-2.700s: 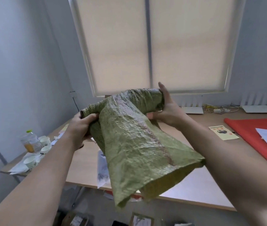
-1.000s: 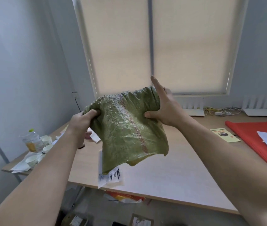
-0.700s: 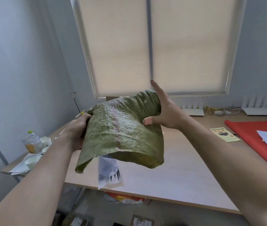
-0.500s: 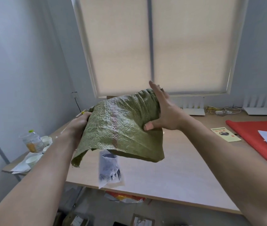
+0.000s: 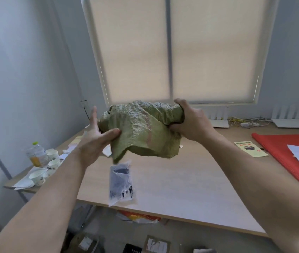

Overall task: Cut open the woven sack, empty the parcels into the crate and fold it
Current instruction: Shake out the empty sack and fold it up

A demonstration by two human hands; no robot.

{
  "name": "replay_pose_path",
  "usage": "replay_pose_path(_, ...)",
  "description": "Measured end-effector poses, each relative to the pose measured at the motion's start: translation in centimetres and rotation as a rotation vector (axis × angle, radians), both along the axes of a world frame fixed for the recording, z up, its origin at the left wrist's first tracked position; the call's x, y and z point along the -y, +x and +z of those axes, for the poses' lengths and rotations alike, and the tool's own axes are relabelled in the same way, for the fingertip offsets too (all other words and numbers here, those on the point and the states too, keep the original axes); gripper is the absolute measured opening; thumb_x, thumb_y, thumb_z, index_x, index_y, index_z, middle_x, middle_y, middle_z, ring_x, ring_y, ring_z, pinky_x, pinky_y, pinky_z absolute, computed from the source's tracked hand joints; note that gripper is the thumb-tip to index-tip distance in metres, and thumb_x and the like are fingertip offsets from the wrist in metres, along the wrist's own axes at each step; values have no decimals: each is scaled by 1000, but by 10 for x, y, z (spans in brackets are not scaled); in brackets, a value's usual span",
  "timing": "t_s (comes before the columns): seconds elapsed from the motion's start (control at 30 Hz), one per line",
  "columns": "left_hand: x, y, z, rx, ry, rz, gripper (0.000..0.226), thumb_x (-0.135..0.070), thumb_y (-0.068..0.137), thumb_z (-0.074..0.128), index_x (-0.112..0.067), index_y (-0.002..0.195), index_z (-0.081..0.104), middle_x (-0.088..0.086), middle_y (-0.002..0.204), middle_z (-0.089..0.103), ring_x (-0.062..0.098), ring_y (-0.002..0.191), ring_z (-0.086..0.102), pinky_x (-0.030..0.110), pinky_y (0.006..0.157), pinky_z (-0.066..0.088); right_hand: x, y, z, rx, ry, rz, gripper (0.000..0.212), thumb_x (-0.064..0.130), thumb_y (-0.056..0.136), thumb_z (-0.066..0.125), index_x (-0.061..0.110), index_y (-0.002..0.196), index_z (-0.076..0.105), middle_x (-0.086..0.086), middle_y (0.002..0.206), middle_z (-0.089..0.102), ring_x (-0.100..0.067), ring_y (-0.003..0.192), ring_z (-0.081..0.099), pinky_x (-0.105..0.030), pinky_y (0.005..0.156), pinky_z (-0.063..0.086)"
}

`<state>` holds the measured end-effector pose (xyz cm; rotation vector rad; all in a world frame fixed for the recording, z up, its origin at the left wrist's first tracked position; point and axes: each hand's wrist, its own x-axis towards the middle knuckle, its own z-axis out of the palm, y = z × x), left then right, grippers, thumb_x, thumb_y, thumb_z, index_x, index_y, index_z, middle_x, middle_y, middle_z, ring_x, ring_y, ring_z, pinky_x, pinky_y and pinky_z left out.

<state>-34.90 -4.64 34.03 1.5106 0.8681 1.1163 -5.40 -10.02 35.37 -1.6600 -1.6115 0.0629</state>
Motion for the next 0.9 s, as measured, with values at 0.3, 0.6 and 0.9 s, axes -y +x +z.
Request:
replay_pose_path(0.3, 13, 17, -1, -521, 432, 361, 101, -7, 79, 77, -40, 154, 18, -2, 106, 64, 27, 100, 60, 38, 91, 47, 21, 36, -16, -326, -113, 253, 85, 6, 80, 78, 42, 146, 37, 6, 99, 58, -16, 84, 60, -31, 73, 54)
replay_pose_path(0.6, 41, 13, -45, -904, 757, 411, 67, -2, 72, 79, -16, 131, 50, 14, 104, 66, 37, 94, 57, 44, 79, 46, 34, 60, -80, -205, -89, 243, 47, 0, 79, 74, 32, 109, 59, -3, 87, 61, -18, 65, 54, -25, 65, 51)
replay_pose_path(0.9, 73, 14, -91, -436, 301, 501, 60, 5, 78, 71, -46, 108, 60, 5, 107, 67, 34, 95, 67, 43, 77, 58, 62, 18, -93, -919, -114, 337, 43, -25, 84, 42, 12, 89, 63, -4, 88, 57, -19, 76, 65, -34, 76, 63)
